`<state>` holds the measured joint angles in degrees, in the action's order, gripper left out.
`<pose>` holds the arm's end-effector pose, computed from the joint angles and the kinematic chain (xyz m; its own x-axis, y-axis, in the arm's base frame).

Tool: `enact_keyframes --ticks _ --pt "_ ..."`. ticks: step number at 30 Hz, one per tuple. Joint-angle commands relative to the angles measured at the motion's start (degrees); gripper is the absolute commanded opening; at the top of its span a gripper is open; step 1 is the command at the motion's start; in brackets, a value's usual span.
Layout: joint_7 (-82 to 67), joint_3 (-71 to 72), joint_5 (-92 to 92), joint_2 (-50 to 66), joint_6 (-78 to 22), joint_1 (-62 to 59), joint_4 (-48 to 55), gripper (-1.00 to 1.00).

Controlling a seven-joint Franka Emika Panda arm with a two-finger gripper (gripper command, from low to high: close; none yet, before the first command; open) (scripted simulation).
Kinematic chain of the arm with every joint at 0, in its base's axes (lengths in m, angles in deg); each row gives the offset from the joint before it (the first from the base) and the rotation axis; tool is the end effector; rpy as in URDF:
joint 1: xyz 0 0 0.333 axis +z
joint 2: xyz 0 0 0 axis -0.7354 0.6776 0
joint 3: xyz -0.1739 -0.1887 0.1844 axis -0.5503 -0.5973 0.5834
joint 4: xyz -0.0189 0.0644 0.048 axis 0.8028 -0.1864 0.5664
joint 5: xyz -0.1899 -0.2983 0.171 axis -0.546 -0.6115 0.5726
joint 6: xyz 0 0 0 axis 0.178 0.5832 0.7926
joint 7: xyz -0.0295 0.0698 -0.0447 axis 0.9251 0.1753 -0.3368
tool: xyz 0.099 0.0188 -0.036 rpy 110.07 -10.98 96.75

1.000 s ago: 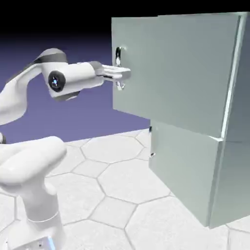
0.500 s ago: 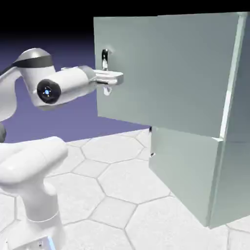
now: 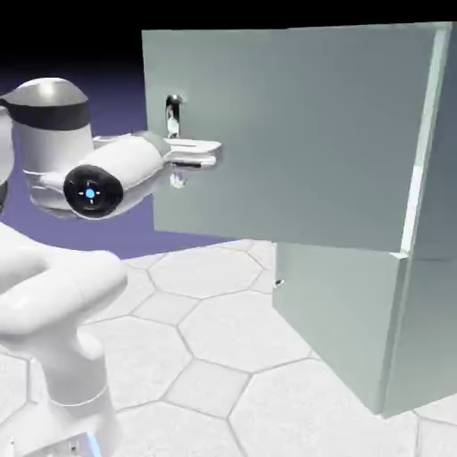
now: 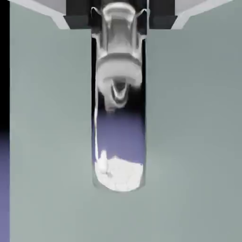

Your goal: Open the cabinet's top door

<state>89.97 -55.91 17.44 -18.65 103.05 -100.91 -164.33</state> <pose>0.1504 -0.0767 0.5784 -0.5892 0.3913 -0.7069 -0.5889 0.3911 0.7073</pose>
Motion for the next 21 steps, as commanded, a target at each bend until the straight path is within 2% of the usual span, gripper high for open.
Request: enact_keyframes --ticks 1,10,21 --pt "-1.2 -1.4 -1.7 2.1 -1.2 0.6 1.1 -1.00" --pt "-11.2 -13.5 -15.3 20.8 -11.1 8.7 13.4 -1.00" --pt "-23.3 -28.2 -26.4 43.6 -26.7 22.7 33.9 -1.00"
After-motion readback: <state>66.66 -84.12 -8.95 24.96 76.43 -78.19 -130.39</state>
